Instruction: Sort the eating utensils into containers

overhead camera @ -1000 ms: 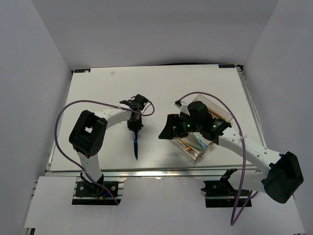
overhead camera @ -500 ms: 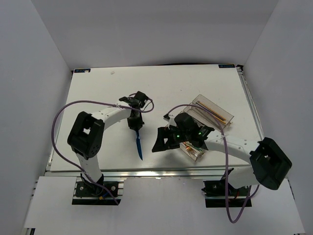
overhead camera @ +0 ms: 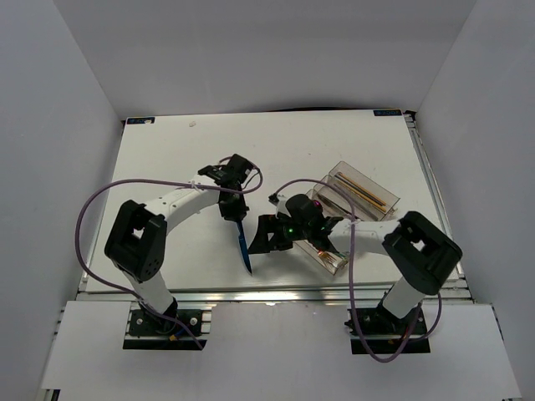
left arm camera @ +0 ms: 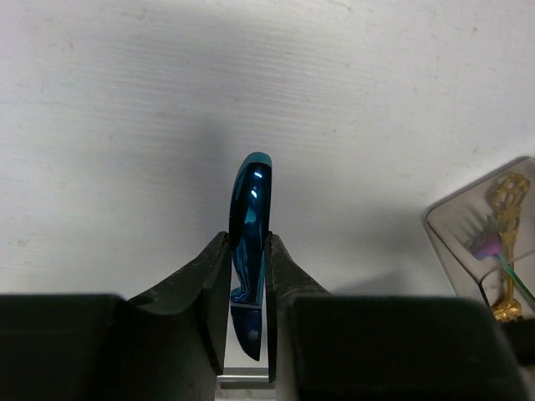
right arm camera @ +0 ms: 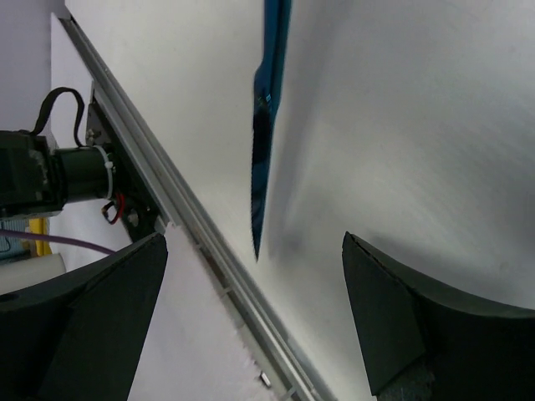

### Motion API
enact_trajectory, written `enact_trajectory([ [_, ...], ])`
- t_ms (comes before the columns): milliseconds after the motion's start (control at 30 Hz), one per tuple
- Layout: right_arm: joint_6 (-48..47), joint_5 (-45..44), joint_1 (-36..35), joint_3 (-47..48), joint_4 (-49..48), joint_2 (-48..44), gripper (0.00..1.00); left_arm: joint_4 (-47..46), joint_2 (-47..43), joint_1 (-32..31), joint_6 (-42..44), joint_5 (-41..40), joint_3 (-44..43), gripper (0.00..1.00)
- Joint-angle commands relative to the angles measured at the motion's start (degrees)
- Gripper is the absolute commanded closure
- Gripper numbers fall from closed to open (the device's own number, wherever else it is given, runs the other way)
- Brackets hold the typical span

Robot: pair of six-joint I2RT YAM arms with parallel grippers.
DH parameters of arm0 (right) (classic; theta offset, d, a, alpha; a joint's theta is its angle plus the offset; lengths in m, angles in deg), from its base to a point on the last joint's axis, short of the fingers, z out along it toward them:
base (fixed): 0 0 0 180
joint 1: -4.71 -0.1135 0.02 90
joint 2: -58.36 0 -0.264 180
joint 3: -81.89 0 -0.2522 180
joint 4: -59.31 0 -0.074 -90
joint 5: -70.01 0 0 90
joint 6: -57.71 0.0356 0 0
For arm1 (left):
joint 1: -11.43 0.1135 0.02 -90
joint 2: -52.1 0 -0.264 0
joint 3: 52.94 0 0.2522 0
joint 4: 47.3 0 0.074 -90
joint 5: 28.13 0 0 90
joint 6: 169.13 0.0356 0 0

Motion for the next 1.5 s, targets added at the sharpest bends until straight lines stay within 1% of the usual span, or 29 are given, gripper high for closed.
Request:
enact_trajectory([
  [0, 0.3, 1.0, -0.3, 1.3, -10.1, 3.6, 0.11, -1.0, -4.5, -0.7, -1.4, 2.3, 0.2, 1.00],
  [167, 0.9, 3.4, -0.8, 3.6, -15.4, 10.4, 0.13, -2.4, -6.8, -0.9, -2.6, 5.4, 1.9, 1.00],
  [267, 2.8, 5.6, -1.1, 4.6, -20.5, 13.9, 0.25, -3.4, -8.1, -0.8, -3.6, 6.6, 3.4, 1.00],
  [300, 3.7, 7.1, -1.1, 4.9, -22.3, 14.7, 0.39, -3.7, -8.5, -0.8, -3.9, 6.9, 3.8, 1.00],
  [367, 5.6, 7.8, -1.3, 5.2, -26.8, 16.5, 0.61, -4.1, -9.2, -0.8, -4.2, 7.3, 4.5, 1.00],
  [400, 5.9, 7.4, -1.4, 5.7, -26.8, 16.8, 0.82, -3.9, -9.4, -0.8, -4.3, 7.2, 4.4, 1.00],
  [433, 5.9, 7.3, -1.5, 5.8, -26.4, 16.5, 0.93, -3.2, -9.5, -0.8, -4.1, 6.8, 4.2, 1.00],
  [500, 5.2, 5.8, -1.7, 5.2, -25.3, 15.0, 1.00, -2.4, -9.6, -0.8, -3.7, 5.8, 3.0, 1.00],
  [633, 2.1, 3.8, -3.1, 5.9, -17.4, 8.2, 1.00, 1.4, -10.0, -0.8, -2.6, 4.4, -1.3, 1.00],
  [667, 0.8, 3.5, -3.4, 6.4, -13.1, 6.7, 1.00, 2.4, -10.2, -0.8, -2.4, 3.9, -2.5, 1.00],
  [700, 0.1, 2.1, -3.7, 6.8, -10.6, 5.0, 1.00, 3.3, -11.0, -0.8, -1.8, 2.1, -5.0, 0.88],
  [733, -0.7, 1.1, -3.9, 8.0, -7.7, 1.7, 1.00, 5.0, -11.6, -0.8, -1.7, 0.9, -6.3, 0.70],
  [767, -1.3, 0.3, -3.9, 9.0, -0.8, 0.3, 1.00, 5.9, -12.2, -0.8, -1.6, -0.5, -7.4, 0.51],
  [800, -3.2, -1.4, -3.8, 10.2, 3.0, -2.5, 1.00, 7.1, -12.8, -0.7, -1.6, -2.3, -8.8, 0.06],
  [833, -4.6, -2.3, -3.4, 13.1, 7.4, -3.6, 1.00, 9.8, -13.6, -0.7, -1.6, -6.5, -12.2, 0.02],
  [867, -6.4, -2.7, -3.0, 14.8, 11.7, -4.5, 1.00, 11.2, -13.9, -0.7, -1.6, -8.5, -14.0, 0.02],
  [900, -10.4, -2.6, -2.3, 16.6, 20.8, -5.5, 1.00, 12.6, -14.0, -0.7, -1.9, -10.6, -15.8, 0.02],
  [933, -13.1, -2.6, -0.9, 18.5, 25.6, -5.9, 1.00, 15.6, -14.4, -0.6, -2.3, -15.2, -19.3, 0.02],
  [967, -15.8, -3.0, 0.0, 21.7, 30.3, -6.2, 1.00, 16.8, -14.6, -0.6, -2.8, -17.4, -20.6, 0.02],
  [1000, -18.9, -2.9, 1.1, 23.0, 38.9, -6.3, 1.00, 17.8, -15.1, -0.6, -3.7, -19.6, -21.6, 0.02],
  [1033, -25.5, -3.7, 3.6, 24.3, 43.7, -6.5, 1.00, 19.1, -16.2, -0.6, -4.0, -23.0, -22.4, 0.02],
  [1100, -30.4, -5.0, 6.7, 25.8, 52.3, -7.6, 1.00, 18.9, -17.9, -0.6, -3.6, -24.3, -21.5, 0.02],
  [1133, -33.4, -6.1, 9.9, 25.9, 53.6, -8.1, 1.00, 18.0, -18.6, -0.6, -3.2, -24.3, -20.7, 0.02],
  [1167, -34.4, -9.3, 11.4, 25.6, 54.2, -8.7, 1.00, 17.4, -20.0, -0.6, -2.2, -23.3, -18.6, 0.02],
  [1200, -35.4, -10.1, 13.1, 25.9, 55.1, -9.3, 1.00, 17.1, -20.5, -0.6, -1.8, -22.7, -17.4, 0.02],
  [1233, -36.9, -10.3, 16.6, 26.2, 56.5, -9.5, 1.00, 16.7, -21.1, -0.6, -1.7, -22.4, -16.1, 0.02],
  [1333, -39.5, -14.8, 21.4, 27.2, 56.5, -9.2, 1.00, 16.3, -24.3, -0.6, -2.1, -21.8, -11.1, 0.02],
  [1367, -40.6, -18.5, 22.3, 27.3, 56.6, -8.9, 1.00, 16.0, -26.1, -0.6, -1.7, -21.1, -9.1, 0.02],
  [1467, -44.6, -22.7, 26.0, 27.6, 55.7, -7.4, 1.00, 15.1, -27.7, -0.6, -0.8, -20.0, -6.9, 0.02],
])
